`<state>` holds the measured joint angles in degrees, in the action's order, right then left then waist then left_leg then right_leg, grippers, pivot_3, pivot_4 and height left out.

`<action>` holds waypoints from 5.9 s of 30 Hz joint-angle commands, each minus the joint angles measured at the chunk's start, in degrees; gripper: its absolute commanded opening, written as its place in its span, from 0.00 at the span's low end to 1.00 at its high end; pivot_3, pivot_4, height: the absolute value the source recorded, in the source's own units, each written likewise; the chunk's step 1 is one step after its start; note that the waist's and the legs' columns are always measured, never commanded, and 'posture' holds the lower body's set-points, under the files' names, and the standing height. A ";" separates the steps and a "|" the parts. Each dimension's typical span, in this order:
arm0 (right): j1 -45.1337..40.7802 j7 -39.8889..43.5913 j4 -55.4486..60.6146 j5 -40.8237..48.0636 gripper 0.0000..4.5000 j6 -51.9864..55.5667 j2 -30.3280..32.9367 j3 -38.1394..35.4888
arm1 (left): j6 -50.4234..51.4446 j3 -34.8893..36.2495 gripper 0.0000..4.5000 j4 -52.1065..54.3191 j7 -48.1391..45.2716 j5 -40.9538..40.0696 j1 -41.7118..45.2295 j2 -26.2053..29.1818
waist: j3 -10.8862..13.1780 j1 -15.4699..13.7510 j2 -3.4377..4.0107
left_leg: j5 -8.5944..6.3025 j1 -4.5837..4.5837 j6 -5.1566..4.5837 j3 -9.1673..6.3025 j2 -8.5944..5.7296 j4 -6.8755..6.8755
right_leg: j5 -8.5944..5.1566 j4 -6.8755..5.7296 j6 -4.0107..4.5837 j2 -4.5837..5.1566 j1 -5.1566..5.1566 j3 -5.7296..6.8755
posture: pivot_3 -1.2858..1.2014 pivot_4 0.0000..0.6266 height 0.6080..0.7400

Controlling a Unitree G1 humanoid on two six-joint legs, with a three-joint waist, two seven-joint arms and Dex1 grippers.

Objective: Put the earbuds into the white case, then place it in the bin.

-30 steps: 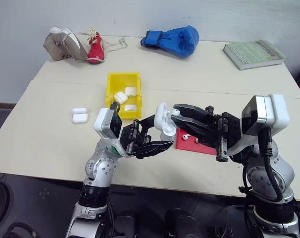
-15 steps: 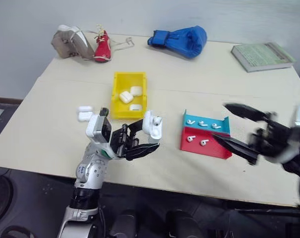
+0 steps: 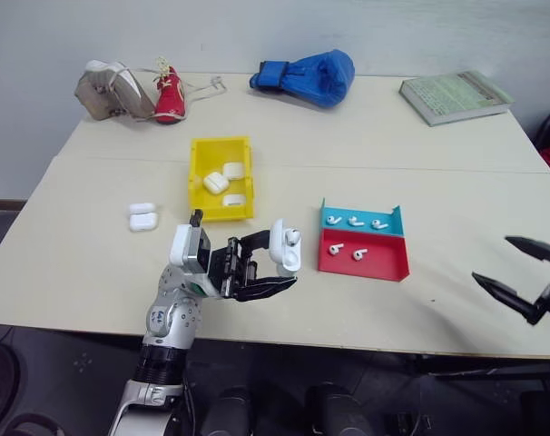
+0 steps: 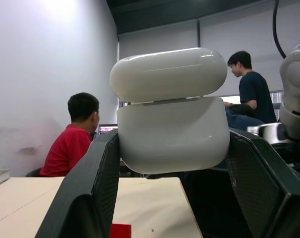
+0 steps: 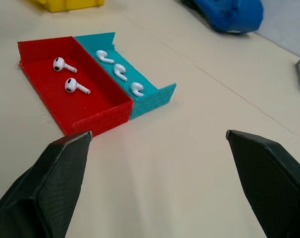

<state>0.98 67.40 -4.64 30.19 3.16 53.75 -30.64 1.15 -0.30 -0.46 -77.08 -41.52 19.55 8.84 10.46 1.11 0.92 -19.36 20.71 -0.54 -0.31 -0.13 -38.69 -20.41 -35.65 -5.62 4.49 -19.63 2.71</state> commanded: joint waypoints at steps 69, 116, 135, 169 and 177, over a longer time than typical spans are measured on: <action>-73.64 13.26 -59.39 -54.96 0.27 -18.35 -14.25 57.36 | 0.46 0.15 0.61 10.15 10.10 -0.53 -4.52 1.12 | 0.07 -0.32 -0.05 | 0.00 1.61 0.09 -0.19 -0.17 -0.54 | 0.04 -1.32 -0.05 0.15 -1.87 0.12 | 0.52 0.24 1.00; -27.00 -39.08 35.92 58.66 0.10 49.66 -28.06 13.86 | 0.76 -0.25 0.61 -0.17 8.36 -0.71 7.12 -4.79 | 0.05 -1.02 -0.10 | 0.06 1.65 0.13 -0.40 -0.21 -0.57 | 0.04 -1.41 -0.05 0.09 -1.83 0.13 | 0.52 0.24 1.00; -21.72 -30.16 37.36 47.39 0.10 44.67 -22.15 21.17 | -1.08 -0.15 0.61 -1.74 6.59 0.89 7.66 -6.31 | 0.05 -1.07 -0.10 | 0.06 1.65 0.12 -0.41 -0.20 -0.54 | 0.04 -1.37 -0.05 0.08 -1.83 0.13 | 0.52 0.24 1.00; -20.06 -19.21 39.33 29.41 0.22 37.77 -1.22 18.15 | 0.58 -7.22 0.61 -7.92 13.65 25.29 15.26 9.95 | 0.11 -1.84 -0.29 | 0.06 1.48 -0.01 -0.08 -0.18 -0.49 | 0.04 -1.30 -0.06 0.04 -1.81 -0.05 | 0.52 0.24 1.00; -33.28 -22.10 37.57 21.39 0.01 40.31 -6.51 32.31 | 5.16 -9.53 0.61 -1.51 16.27 25.93 15.26 10.46 | 0.12 -2.25 -0.32 | 0.06 1.68 0.00 -0.37 -0.22 -0.52 | 0.04 -1.31 -0.05 0.12 -1.91 0.10 | 0.52 0.24 1.00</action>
<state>-31.69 45.50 33.08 54.09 43.72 47.52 0.28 5.96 -10.05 -4.60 -61.61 -15.12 34.39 19.18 10.57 -1.14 0.60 -19.31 22.39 -0.54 -0.69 -0.35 -39.21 -20.37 -36.96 -5.68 4.61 -21.53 2.82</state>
